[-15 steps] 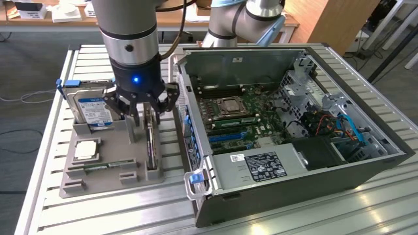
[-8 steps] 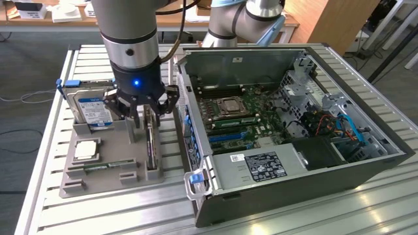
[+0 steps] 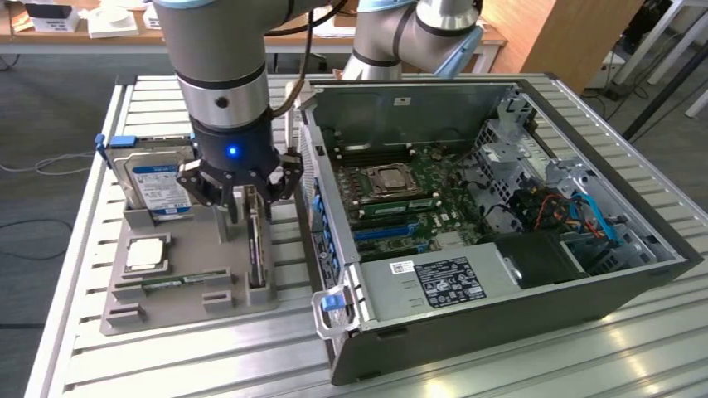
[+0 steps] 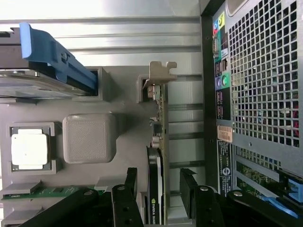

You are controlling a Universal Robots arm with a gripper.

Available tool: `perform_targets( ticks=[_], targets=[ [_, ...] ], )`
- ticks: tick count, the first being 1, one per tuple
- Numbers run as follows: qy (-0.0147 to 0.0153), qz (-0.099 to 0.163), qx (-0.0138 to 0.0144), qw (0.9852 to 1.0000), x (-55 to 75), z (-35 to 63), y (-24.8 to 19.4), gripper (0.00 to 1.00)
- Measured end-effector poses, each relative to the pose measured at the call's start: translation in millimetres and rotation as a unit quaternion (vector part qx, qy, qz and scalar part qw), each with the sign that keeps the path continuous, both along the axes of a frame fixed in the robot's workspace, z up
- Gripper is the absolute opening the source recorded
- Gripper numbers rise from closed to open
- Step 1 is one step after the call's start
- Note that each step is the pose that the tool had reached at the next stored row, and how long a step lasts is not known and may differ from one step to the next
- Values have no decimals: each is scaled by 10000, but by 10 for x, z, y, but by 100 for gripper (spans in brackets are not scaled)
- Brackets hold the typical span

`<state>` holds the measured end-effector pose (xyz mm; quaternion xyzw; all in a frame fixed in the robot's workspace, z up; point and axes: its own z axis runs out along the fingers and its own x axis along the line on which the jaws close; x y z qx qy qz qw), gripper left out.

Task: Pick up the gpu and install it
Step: 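Pick up the gpu and move the gpu toward the slot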

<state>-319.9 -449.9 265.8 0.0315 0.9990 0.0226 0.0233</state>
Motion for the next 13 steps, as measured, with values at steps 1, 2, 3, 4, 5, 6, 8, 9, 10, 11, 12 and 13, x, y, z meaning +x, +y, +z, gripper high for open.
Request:
perform_targets(
  ticks=[1,2,3,4,5,6,8,9,10,11,12,13],
  targets=[
    [0,0,0,10000,0,-16,0,49],
    [0,0,0,10000,0,-33,0,49],
    [0,0,0,10000,-1,-49,0,49],
    [0,0,0,10000,0,-64,0,49],
    [0,0,0,10000,-1,-79,0,49],
    [-1,0,0,10000,-1,-93,0,49],
    [0,0,0,10000,-1,-119,0,49],
    [0,0,0,10000,-1,-132,0,49],
    [0,0,0,10000,-1,-145,0,49],
    [0,0,0,10000,-1,-157,0,49],
    [0,0,0,10000,-1,-170,0,49],
    [0,0,0,10000,-1,-181,0,49]
  ],
)
